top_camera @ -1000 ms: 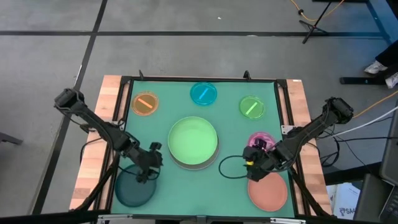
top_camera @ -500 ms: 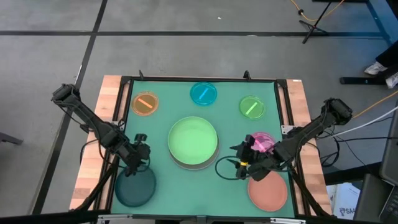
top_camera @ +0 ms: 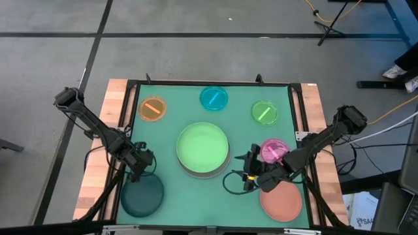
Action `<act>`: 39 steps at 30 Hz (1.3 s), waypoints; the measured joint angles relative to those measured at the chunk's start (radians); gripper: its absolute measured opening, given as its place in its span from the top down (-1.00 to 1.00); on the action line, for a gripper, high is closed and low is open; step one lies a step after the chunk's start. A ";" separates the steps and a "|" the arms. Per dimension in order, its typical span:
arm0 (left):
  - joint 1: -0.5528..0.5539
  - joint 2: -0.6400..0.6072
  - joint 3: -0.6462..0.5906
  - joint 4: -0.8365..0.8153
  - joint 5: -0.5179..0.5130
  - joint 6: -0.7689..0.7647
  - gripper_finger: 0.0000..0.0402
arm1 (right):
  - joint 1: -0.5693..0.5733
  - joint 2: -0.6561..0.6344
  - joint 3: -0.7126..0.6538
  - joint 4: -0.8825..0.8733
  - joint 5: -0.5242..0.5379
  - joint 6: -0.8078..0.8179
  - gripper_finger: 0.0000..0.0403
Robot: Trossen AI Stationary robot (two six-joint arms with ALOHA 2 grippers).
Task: Stack plastic plates
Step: Stack the dark blue plate on the green plate
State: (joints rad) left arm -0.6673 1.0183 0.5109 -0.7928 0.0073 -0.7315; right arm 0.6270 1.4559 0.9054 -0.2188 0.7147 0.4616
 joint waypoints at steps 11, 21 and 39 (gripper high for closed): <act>0.027 0.016 -0.087 0.121 0.038 -0.044 0.11 | -0.007 0.000 0.000 0.000 0.000 0.001 -0.19; 0.047 0.016 -0.034 0.133 0.089 0.000 0.11 | -0.007 0.000 0.000 -0.001 0.001 0.001 -0.19; 0.011 0.016 -0.105 0.290 0.129 -0.079 0.12 | -0.013 0.002 0.000 -0.001 0.005 0.001 -0.19</act>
State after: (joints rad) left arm -0.6567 1.0340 0.4060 -0.5030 0.1358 -0.8100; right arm 0.6140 1.4578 0.9054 -0.2199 0.7192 0.4625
